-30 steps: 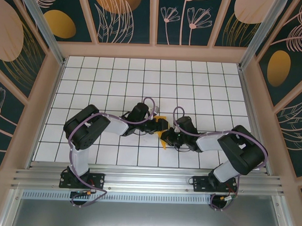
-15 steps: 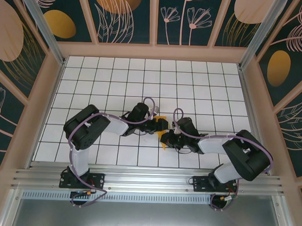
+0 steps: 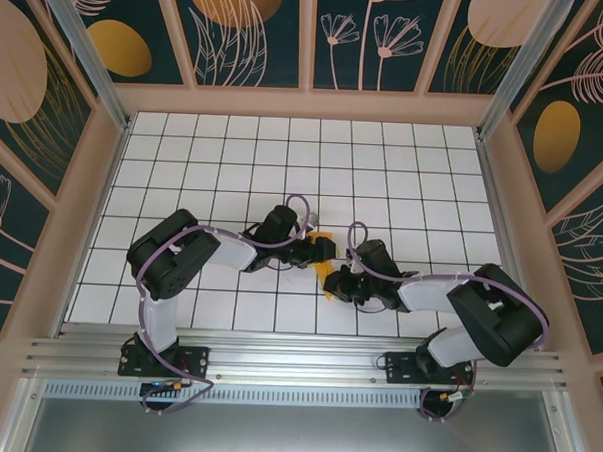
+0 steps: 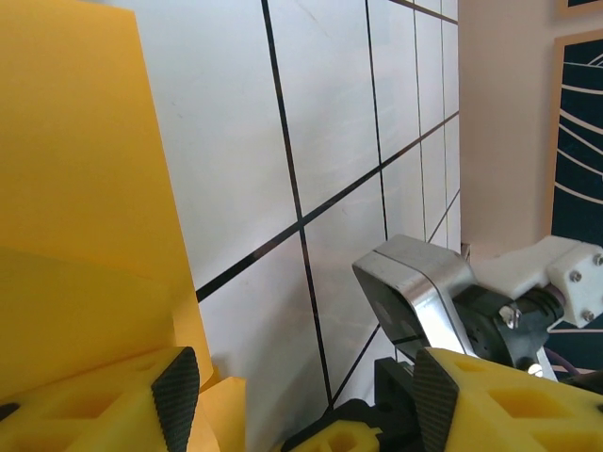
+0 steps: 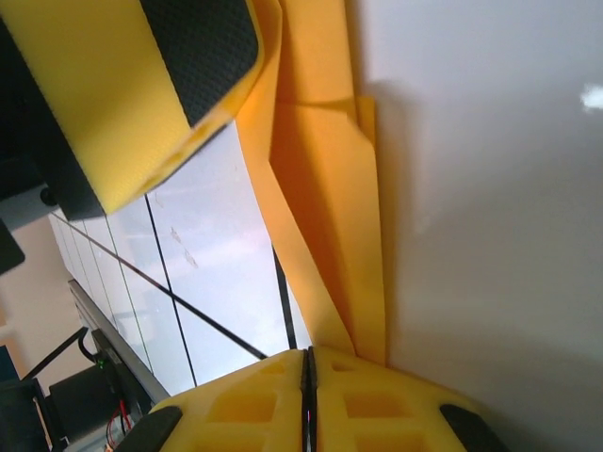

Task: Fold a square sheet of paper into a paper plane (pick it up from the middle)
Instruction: Fold the wing for the fifth time at the center of the table.

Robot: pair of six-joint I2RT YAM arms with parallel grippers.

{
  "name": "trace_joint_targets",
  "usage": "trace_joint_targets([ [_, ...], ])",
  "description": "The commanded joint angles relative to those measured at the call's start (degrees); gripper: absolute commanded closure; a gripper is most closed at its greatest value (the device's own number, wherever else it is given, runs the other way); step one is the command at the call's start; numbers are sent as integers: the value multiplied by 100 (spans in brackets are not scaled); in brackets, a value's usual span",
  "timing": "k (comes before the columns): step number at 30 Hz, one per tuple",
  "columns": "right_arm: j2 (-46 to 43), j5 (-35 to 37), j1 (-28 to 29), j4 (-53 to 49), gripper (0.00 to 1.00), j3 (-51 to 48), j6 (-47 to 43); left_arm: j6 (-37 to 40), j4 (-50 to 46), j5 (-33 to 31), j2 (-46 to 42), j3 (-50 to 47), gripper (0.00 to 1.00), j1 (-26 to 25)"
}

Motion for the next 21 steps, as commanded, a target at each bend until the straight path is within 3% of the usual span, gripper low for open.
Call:
trace_joint_targets([
  [1,-109,-239,85,-372,89,-247,-138,233,-627,-589,427,-99,35,-37],
  [7,251,-117,96,-669,91,-332,-289,233,-617,-572,426,-88,35,-39],
  [13,-715,261,96,-959,91,50,-360,233,-616,-543,423,-79,35,-33],
  [21,-495,326,96,356,89,245,218,234,-623,-539,453,-55,35,-36],
])
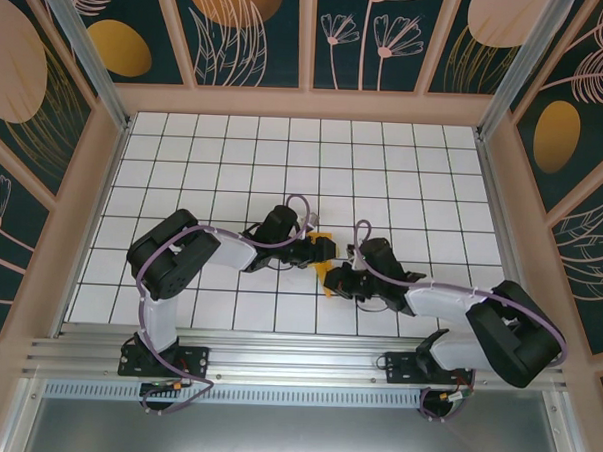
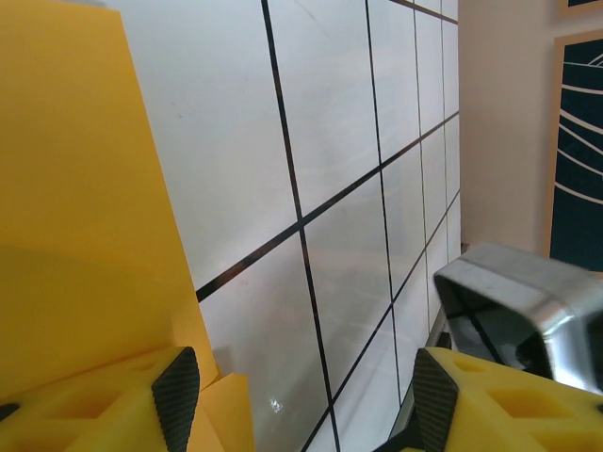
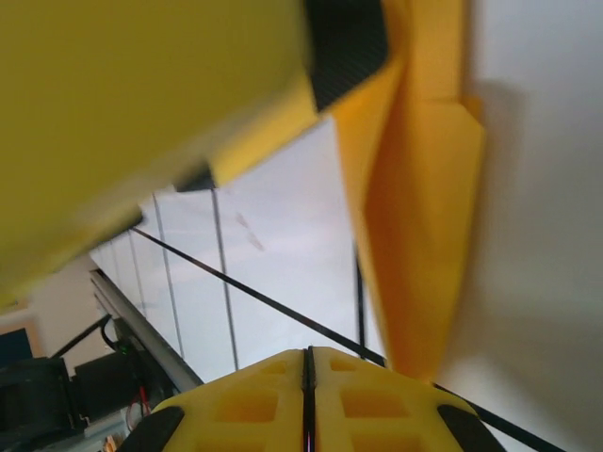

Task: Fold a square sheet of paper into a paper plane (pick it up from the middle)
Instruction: Fold the wing for the fifth time at the center of the table.

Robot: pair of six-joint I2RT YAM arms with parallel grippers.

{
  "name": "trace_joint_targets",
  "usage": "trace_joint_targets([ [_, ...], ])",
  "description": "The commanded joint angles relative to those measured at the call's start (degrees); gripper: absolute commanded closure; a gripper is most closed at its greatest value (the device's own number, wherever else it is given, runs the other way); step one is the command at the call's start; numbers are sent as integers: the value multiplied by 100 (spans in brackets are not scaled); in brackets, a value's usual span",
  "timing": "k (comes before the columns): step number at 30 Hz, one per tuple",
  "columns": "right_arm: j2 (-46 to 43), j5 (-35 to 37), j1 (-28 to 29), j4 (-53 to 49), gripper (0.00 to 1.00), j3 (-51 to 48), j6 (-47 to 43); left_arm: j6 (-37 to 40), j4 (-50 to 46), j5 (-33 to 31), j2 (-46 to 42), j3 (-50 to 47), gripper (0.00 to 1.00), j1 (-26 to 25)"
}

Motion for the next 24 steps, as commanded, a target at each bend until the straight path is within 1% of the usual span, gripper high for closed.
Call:
trace_joint_targets([
  [1,258,223,35,590,89,225,289,233,-623,-543,458,-56,35,-37],
  [4,651,284,42,680,87,464,299,237,-620,-538,454,-60,35,-35],
  [6,906,288,33,904,87,473,358,231,-622,-530,453,-59,35,-37],
  [9,1187,446,37,905,88,385,411,225,-619,-532,431,-47,35,-37],
  [15,1402,582,17,599,97,-144,352,295,-627,-563,362,-2,35,-33],
  [17,1427,455,-43,668,100,-369,319,358,-701,-659,338,46,35,-30],
  [20,1417,287,-121,678,100,-609,232,404,-707,-727,344,103,35,-28],
  [24,1409,49,-173,526,100,-668,-30,445,-675,-812,338,151,34,19],
])
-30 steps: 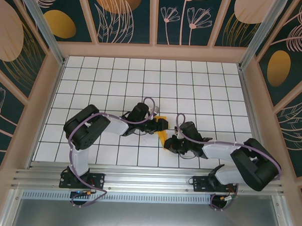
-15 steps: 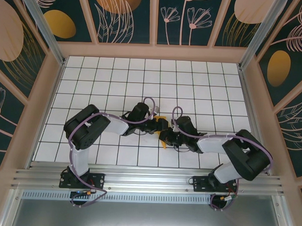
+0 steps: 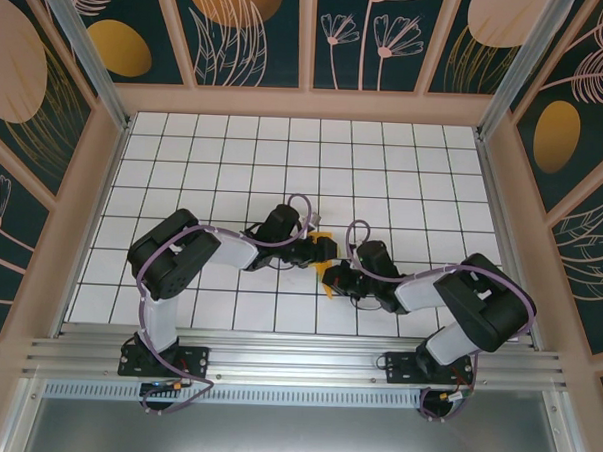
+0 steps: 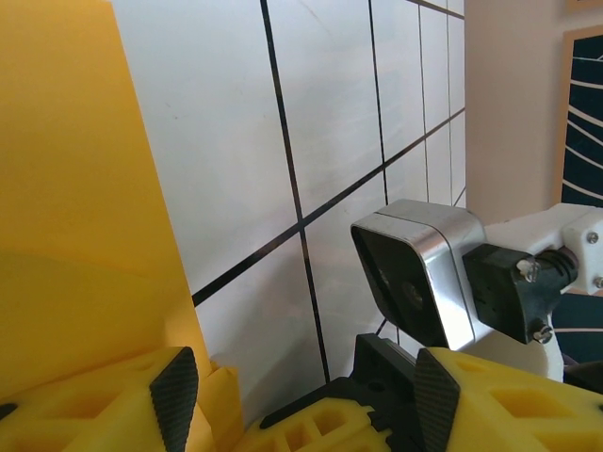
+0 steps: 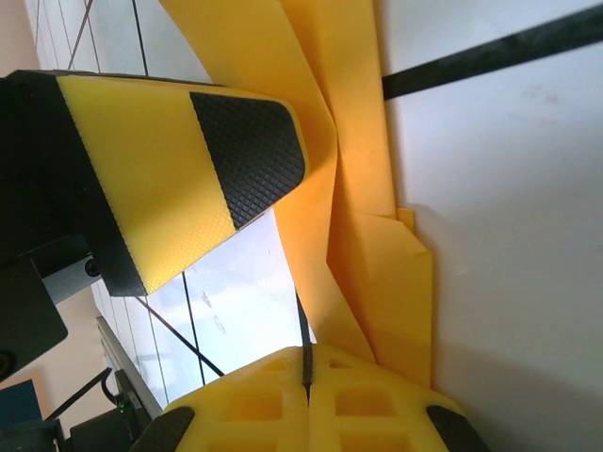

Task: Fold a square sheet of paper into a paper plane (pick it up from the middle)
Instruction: Fold the wing for the fifth time at the center of the table.

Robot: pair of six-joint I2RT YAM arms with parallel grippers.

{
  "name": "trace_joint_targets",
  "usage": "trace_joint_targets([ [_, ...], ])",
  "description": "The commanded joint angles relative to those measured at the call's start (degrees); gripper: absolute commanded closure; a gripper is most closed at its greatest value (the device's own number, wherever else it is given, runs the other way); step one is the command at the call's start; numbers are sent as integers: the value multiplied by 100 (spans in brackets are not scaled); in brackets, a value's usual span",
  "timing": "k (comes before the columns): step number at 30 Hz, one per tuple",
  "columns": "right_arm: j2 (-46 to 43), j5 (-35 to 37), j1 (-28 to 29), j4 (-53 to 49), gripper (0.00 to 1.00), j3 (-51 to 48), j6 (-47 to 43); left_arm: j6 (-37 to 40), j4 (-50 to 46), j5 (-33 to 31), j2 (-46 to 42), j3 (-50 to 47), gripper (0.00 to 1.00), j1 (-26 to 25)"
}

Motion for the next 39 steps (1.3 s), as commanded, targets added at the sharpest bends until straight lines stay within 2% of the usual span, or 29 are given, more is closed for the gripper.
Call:
trace_joint_targets([
  [1,158,-170,-54,-1142,100,-375,-351,368,-457,-794,317,29,34,47],
  [19,500,-459,-240,-1453,100,-263,-883,687,-439,-550,391,407,30,580],
  [31,433,-450,-287,-1591,100,-251,-942,1118,-1215,-789,480,876,29,772],
  [39,406,-432,-319,-1609,100,-251,-945,1223,-1355,-797,554,1061,29,872],
])
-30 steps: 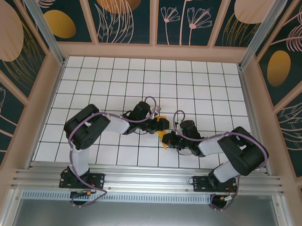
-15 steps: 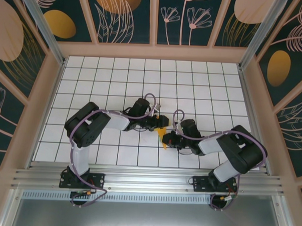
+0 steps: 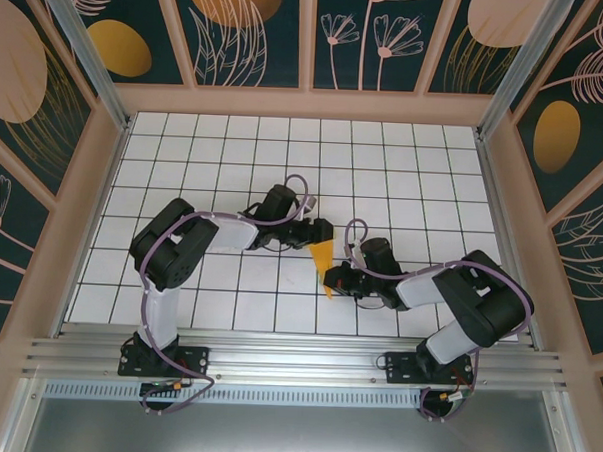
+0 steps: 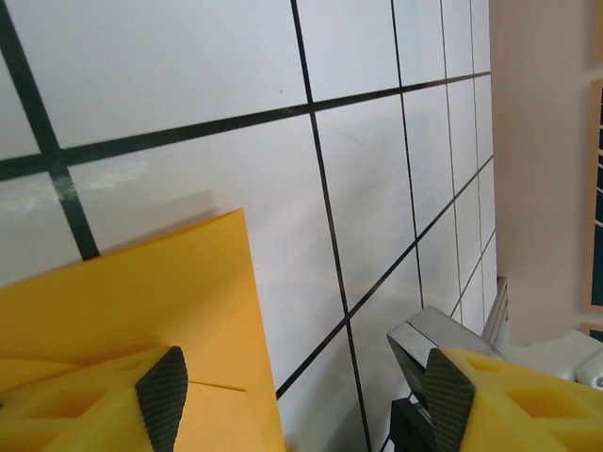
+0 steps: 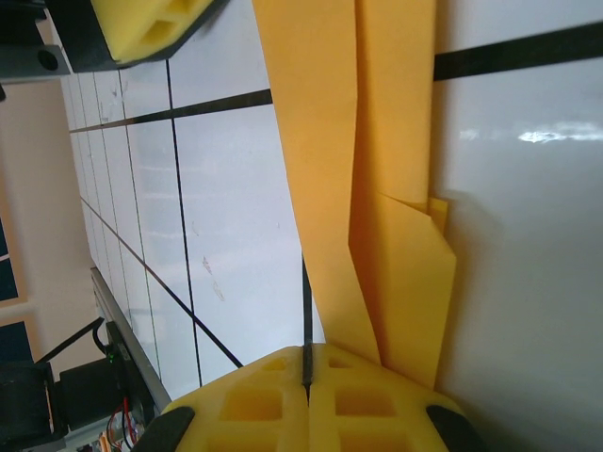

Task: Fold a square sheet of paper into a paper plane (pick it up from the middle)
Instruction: Fold the wing for the fifth time at the center of the table.

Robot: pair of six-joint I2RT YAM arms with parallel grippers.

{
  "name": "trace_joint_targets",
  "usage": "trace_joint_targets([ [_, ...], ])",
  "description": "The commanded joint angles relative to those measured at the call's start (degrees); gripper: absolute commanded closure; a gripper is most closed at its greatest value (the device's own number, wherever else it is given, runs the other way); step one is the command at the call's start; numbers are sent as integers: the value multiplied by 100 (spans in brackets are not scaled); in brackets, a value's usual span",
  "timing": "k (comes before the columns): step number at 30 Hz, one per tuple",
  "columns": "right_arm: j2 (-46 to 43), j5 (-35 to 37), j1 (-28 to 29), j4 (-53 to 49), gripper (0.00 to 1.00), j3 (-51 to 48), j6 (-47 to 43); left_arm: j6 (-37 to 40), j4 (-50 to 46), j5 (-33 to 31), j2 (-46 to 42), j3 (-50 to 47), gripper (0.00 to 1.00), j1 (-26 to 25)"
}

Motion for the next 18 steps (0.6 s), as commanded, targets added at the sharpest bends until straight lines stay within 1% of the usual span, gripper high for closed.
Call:
trace_joint_targets([
  [1,264,242,-24,-1487,100,-332,-171,472,-280,-850,270,146,29,281],
  [18,290,182,-70,-1500,100,-376,-224,827,-742,-858,569,732,29,603],
])
